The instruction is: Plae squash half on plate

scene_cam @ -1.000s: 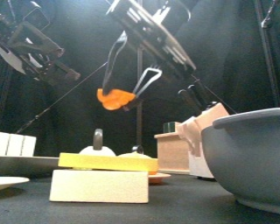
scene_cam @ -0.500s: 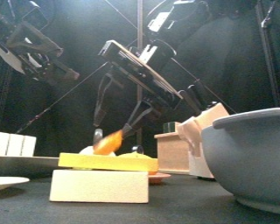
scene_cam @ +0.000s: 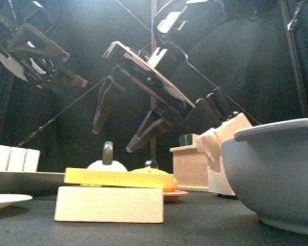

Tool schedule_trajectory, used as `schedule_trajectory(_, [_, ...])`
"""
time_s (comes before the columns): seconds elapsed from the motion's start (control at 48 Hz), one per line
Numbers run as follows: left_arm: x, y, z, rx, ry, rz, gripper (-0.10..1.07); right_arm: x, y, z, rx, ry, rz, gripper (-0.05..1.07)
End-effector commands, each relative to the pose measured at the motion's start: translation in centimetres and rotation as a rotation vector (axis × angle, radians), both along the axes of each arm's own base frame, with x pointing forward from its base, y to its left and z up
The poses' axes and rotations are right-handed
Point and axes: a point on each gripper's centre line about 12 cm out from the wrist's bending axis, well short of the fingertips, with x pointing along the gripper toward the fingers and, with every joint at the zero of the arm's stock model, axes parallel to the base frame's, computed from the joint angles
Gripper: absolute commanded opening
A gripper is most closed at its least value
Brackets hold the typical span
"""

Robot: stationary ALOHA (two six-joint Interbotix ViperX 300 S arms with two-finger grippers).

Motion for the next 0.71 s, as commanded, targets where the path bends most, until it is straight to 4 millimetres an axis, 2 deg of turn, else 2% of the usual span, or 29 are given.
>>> schedule_trajectory(0.0, [0.2, 0.0, 0.6, -0.001, -0.021, 0.000, 1.03, 0.4, 0.2, 1.9, 0.008, -0.048, 0.005, 0.95])
schedule_trajectory(0.396, [0.2, 0.0, 0.6, -0.001, -0.020, 0.001, 1.03, 0.4, 0.2, 2.1, 0.009, -0.051, 0.006, 0.95])
schedule_trajectory(0.688, [0.2, 0.1, 0.6, -0.001, -0.018, 0.004, 1.03, 0.1, 0.8, 3.1, 0.023, -0.070, 0.012, 0.95])
